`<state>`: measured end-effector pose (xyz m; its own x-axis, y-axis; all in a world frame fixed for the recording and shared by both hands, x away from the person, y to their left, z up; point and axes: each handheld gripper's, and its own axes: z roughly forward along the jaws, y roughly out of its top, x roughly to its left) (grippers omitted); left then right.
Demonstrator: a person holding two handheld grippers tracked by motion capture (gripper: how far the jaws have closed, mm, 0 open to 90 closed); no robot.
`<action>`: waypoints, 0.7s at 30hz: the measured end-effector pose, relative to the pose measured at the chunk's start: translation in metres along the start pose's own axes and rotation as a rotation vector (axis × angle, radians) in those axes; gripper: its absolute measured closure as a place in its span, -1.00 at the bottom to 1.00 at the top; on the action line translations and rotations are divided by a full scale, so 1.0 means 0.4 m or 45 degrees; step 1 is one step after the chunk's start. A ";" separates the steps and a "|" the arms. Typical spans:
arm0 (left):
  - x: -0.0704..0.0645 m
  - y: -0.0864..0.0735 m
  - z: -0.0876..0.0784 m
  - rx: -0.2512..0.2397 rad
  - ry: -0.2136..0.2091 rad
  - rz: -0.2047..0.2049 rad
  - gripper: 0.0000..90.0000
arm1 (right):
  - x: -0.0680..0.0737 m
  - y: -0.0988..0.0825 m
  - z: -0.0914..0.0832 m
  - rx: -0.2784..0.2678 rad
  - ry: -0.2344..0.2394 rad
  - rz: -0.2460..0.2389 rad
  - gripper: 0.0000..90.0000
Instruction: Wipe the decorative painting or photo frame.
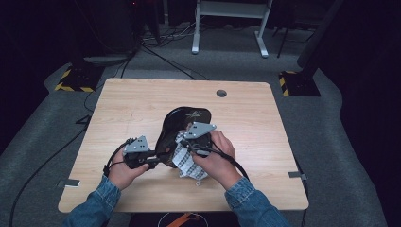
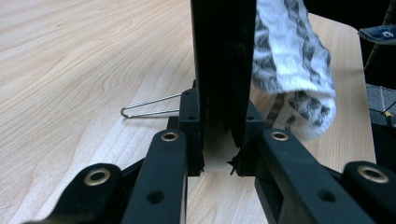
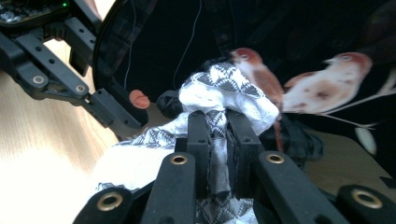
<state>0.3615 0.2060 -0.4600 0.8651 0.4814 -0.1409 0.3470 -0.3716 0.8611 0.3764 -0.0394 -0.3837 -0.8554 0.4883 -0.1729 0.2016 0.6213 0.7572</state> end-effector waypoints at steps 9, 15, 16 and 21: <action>0.001 0.000 0.000 0.001 -0.003 0.001 0.74 | -0.033 -0.017 -0.012 -0.003 -0.036 0.062 0.83; 0.001 0.000 0.000 0.001 -0.003 0.001 0.74 | -0.063 -0.033 -0.024 -0.008 -0.072 0.115 0.83; 0.001 0.000 0.000 0.001 -0.004 0.001 0.74 | -0.072 -0.037 -0.028 -0.009 -0.084 0.124 0.83; 0.001 0.001 0.000 0.002 -0.004 0.003 0.73 | -0.107 -0.052 -0.043 -0.013 -0.124 0.171 0.83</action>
<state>0.3618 0.2062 -0.4597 0.8668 0.4784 -0.1405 0.3458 -0.3738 0.8606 0.4006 -0.0838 -0.3811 -0.7707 0.6240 -0.1294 0.3061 0.5406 0.7836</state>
